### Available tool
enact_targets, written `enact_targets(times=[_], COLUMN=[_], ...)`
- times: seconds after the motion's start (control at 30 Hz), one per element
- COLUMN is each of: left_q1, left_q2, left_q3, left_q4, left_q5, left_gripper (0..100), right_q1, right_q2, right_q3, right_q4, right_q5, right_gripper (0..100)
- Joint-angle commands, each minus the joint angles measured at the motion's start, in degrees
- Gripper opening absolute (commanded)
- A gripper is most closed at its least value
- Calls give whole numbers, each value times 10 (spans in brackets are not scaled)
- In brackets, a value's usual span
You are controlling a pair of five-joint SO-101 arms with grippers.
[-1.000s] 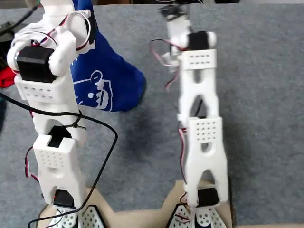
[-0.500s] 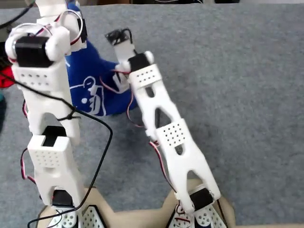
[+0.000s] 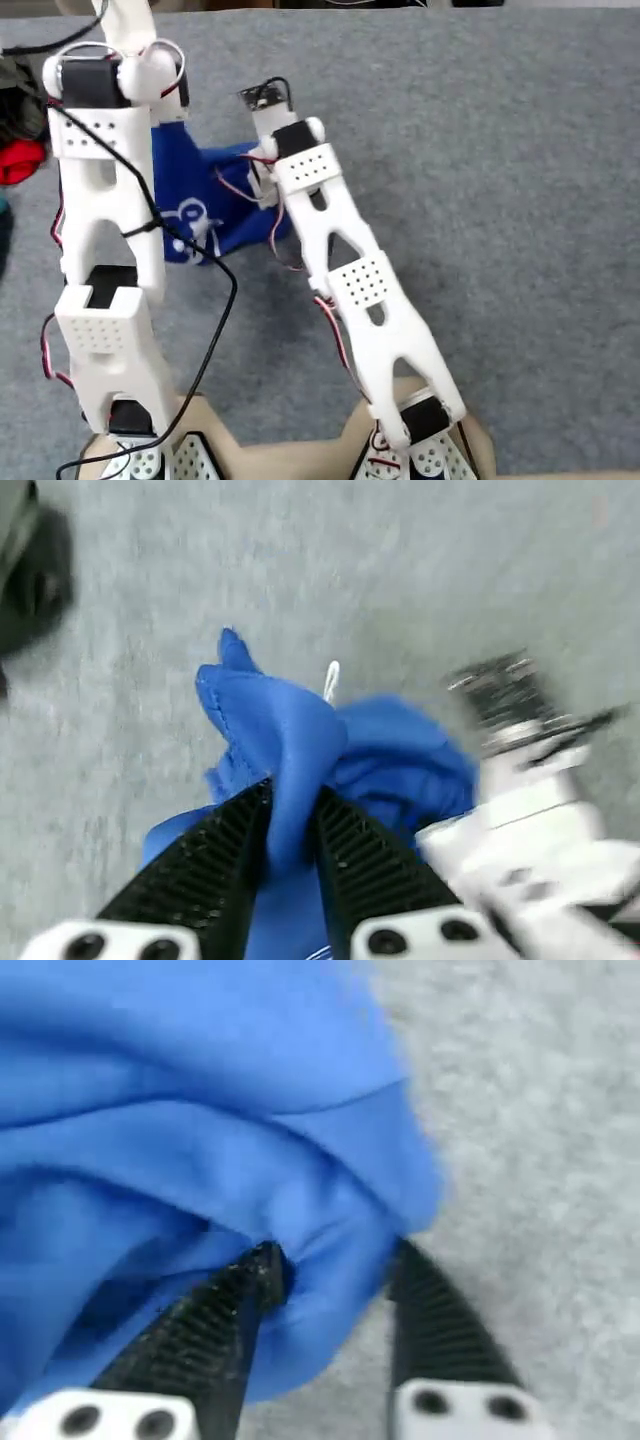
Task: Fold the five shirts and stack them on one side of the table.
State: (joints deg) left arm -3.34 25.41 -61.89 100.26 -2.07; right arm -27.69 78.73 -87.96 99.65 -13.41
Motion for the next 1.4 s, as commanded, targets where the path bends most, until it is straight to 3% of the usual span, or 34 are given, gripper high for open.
enact_targets(times=[0.0,0.37,0.83,1.13,1.37], left_q1=[-29,-26,-40,-47,-48], left_q2=[-31,-31,-31,-31,-32], left_q3=[84,345,439,438,436], left_q4=[5,4,4,4,4], left_q5=[-4,-93,-167,-180,-180], left_gripper=[20,20,20,20,20], right_q1=[24,89,131,184,180], right_q2=[-3,-132,-487,-586,-628], right_q3=[-5,46,578,820,952], right_q4=[21,28,25,24,-50], right_q5=[8,26,140,218,268], right_gripper=[3,5,5,5,5])
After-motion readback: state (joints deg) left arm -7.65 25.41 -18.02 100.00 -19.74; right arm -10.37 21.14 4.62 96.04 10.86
